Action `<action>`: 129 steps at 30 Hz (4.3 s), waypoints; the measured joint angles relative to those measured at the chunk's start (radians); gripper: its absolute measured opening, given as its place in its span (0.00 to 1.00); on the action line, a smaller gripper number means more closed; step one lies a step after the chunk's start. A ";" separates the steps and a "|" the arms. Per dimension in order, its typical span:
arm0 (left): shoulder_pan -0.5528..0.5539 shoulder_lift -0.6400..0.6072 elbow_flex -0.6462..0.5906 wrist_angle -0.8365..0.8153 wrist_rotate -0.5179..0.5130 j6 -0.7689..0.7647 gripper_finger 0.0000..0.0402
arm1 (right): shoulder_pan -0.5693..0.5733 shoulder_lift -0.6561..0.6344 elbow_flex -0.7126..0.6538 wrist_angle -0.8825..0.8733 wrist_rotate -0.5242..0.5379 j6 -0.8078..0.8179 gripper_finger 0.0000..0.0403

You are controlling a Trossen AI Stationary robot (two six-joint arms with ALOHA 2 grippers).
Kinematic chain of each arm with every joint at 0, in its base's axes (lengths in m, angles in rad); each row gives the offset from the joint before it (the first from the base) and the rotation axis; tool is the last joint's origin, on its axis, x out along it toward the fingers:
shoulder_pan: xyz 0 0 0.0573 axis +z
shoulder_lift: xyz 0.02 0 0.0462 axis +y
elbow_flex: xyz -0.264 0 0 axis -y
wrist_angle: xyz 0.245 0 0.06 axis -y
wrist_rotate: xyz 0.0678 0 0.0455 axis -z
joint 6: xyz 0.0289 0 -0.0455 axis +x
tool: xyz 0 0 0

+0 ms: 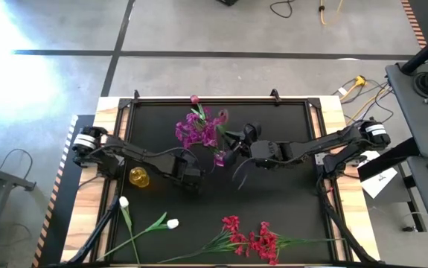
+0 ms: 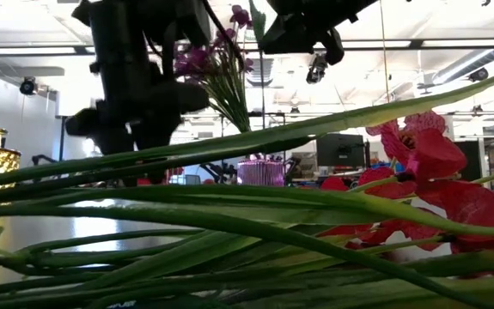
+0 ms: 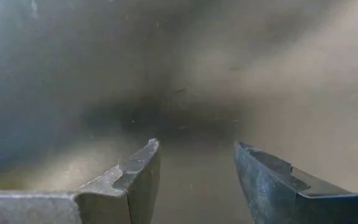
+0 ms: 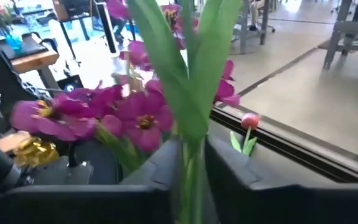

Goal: Sort flowers into vase by color
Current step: Put the left red tulip into the violet flower vase

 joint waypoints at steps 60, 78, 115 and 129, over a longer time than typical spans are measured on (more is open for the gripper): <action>0.433 -0.715 -0.481 0.957 -0.055 0.212 0.47 | -0.079 -0.263 0.014 -0.357 -0.157 -0.067 0.33; 0.439 -0.432 -0.320 1.131 -0.072 0.345 0.44 | -0.078 -0.262 0.014 -0.357 -0.157 -0.034 0.32; 0.272 -0.383 -0.196 1.109 -0.020 0.811 0.00 | -0.072 -0.115 0.014 -0.214 -0.397 -0.171 0.28; 0.272 -0.383 -0.196 1.109 0.016 0.811 0.00 | -0.072 0.018 0.013 -0.232 -0.468 -0.144 0.19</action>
